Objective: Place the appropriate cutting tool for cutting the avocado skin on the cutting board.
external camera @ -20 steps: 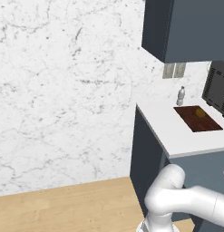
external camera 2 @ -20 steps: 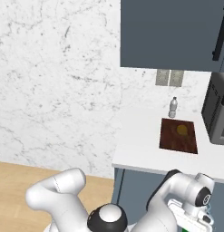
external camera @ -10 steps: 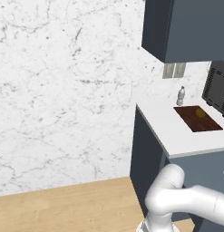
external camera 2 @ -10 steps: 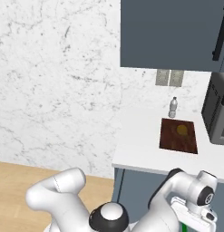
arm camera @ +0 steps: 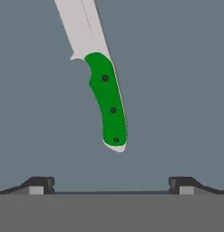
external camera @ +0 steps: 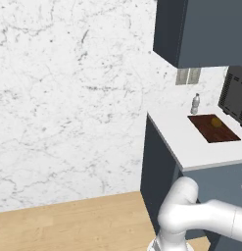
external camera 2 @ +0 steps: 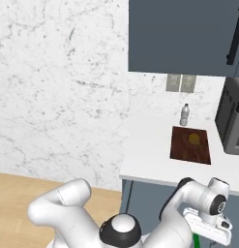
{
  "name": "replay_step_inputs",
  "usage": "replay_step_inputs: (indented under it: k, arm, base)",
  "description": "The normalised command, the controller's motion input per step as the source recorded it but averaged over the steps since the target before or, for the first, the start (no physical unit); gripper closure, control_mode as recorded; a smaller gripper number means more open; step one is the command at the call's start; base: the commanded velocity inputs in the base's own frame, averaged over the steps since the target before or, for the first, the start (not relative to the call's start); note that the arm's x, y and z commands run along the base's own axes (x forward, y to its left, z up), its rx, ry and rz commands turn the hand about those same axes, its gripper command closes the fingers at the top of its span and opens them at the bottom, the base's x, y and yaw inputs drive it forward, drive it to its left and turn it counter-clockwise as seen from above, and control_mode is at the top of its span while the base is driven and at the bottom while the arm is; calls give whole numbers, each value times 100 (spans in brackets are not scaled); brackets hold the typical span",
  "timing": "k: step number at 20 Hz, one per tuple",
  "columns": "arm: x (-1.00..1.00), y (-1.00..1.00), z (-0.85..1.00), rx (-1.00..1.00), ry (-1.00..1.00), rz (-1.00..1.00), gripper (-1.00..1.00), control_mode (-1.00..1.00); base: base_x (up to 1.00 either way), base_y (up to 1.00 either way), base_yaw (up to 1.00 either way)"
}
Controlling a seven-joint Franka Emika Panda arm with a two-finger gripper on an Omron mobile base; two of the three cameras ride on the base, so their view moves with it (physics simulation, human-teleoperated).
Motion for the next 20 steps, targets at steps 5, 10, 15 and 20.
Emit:
replay_step_inputs:
  k: [5,10,15,20]
  arm:
    - [10,0,-16,0,-3,16,-100,-100]
    - [8,0,-33,0,-4,12,-100,-100]
    - [30,-2,-21,1,-9,5,-100,-100]
    - [41,0,-25,1,-6,0,-100,-100]
  base:
    - [0,0,0]
    - [0,0,0]
    - [0,0,0]
    - [0,0,0]
